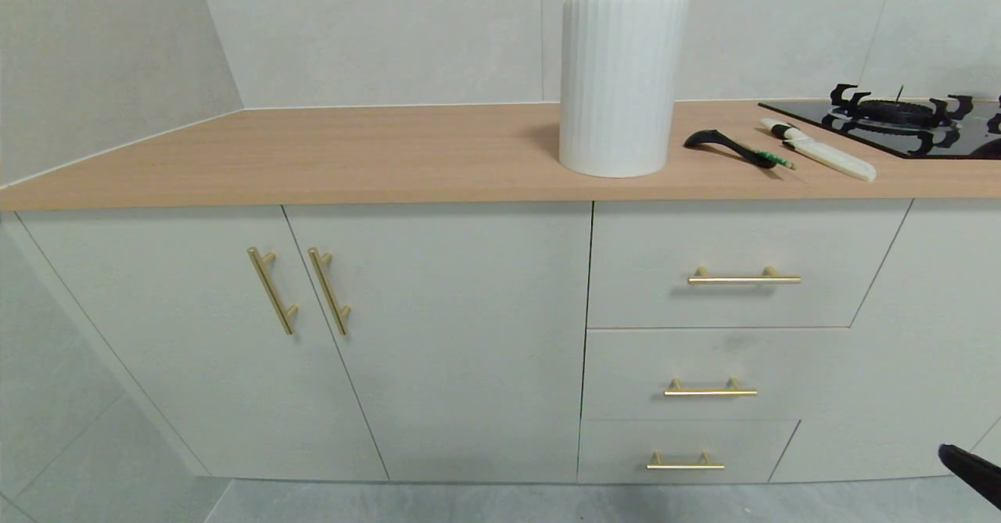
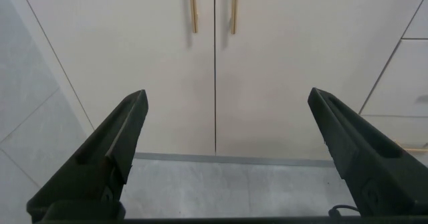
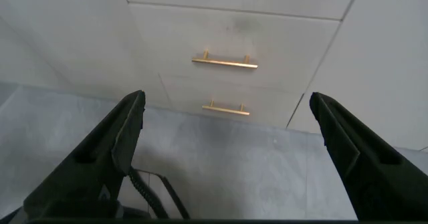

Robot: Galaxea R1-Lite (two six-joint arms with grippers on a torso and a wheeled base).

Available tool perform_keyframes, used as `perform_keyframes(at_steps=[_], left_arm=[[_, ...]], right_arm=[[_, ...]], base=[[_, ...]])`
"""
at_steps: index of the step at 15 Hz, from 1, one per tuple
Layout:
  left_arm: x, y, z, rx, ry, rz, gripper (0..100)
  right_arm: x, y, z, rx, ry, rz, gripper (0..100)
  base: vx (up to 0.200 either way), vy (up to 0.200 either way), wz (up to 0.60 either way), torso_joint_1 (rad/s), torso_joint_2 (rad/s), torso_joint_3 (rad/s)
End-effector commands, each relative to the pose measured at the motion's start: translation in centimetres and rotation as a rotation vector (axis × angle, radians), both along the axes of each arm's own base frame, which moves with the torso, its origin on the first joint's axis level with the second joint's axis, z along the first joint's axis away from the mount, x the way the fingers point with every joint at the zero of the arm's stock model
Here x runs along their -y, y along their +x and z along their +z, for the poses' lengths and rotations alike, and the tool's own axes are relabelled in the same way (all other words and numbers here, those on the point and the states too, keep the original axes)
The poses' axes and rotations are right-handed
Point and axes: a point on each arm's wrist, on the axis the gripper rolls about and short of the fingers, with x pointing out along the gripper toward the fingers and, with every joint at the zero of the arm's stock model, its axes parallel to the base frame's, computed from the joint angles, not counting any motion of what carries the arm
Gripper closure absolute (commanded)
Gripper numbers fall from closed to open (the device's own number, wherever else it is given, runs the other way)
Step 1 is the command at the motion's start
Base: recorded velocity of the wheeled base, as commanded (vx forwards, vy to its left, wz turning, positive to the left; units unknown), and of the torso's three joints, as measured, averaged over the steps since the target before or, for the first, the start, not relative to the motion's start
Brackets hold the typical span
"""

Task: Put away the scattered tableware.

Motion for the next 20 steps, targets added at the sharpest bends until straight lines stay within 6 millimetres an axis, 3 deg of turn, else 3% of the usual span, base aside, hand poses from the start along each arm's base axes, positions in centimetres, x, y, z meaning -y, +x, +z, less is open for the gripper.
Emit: perform_keyframes(at_steps=[1, 11, 16, 20], left_arm=[[0.0, 0.0, 0.0, -0.001, -0.001, 0.000, 0], [0.0, 0.0, 0.0, -0.001, -0.001, 0.000, 0], [0.0, 0.0, 0.0, -0.001, -0.001, 0.000, 0], [0.0, 0.0, 0.0, -0.001, -0.001, 0.000, 0]], right_arm=[[-0.7, 5.7, -1.1, -0.157, -0.013, 0.022, 0], [-1.7, 18.2, -7.1, -0.262, -0.032, -0.001, 0], [-2.7, 22.1, -10.6, -0.298, -0.065, -0.014, 0], [-3.2, 24.0, -14.3, -0.283, -0.068, -0.022, 0]], base=[[0.000, 0.000, 0.00, 0.000, 0.00, 0.000], [0.000, 0.000, 0.00, 0.000, 0.00, 0.000], [0.000, 0.000, 0.00, 0.000, 0.00, 0.000], [0.000, 0.000, 0.00, 0.000, 0.00, 0.000]])
